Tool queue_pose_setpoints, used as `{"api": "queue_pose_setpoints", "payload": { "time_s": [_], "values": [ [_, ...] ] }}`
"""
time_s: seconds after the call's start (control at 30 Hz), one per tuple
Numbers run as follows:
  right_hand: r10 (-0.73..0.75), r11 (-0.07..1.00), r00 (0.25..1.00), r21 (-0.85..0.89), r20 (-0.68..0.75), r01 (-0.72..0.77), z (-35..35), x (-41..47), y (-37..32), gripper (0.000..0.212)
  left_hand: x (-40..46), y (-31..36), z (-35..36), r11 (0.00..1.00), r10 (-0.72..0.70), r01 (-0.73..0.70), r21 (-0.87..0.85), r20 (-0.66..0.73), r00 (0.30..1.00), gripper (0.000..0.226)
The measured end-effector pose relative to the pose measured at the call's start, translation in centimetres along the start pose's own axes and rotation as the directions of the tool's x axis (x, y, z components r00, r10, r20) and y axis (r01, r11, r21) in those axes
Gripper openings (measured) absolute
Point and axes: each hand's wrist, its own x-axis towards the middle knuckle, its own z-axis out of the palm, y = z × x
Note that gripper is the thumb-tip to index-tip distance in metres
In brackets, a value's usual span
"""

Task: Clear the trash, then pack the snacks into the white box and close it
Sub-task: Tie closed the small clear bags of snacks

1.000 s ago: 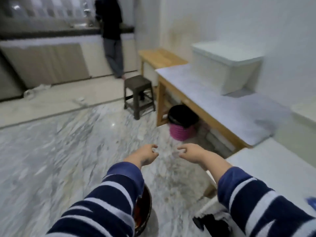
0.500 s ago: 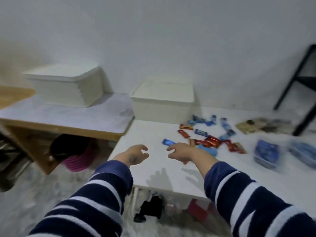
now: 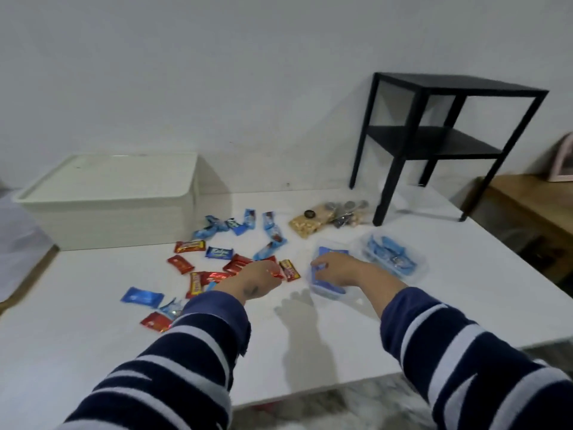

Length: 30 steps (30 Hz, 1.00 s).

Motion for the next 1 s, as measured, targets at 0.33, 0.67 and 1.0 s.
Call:
{"api": "queue_pose_setpoints", "payload": {
  "time_s": [0.33, 0.67, 1.0],
  "values": [
    [0.128, 0.965, 0.986, 0.241, -0.102, -0.101, -4.9, 9.1, 7.8, 0.040, 13.9, 3.3, 0.0, 0.994, 0.103, -0.104, -0.016, -0.034, 0.994, 0.047],
    [0.216, 0.927, 0.945, 0.355, -0.247, -0.119, -9.2, 22.0, 11.8, 0.025, 29.1, 3.3, 0.2, 0.972, 0.114, -0.148, -0.184, -0.185, 0.976, 0.070],
    [0.272, 0.923, 0.920, 0.346, -0.282, -0.167, -10.3, 29.7, 12.7, 0.026, 33.5, 1.4, 4.4, 0.932, 0.171, -0.235, -0.276, -0.236, 0.957, 0.082]
  ]
}}
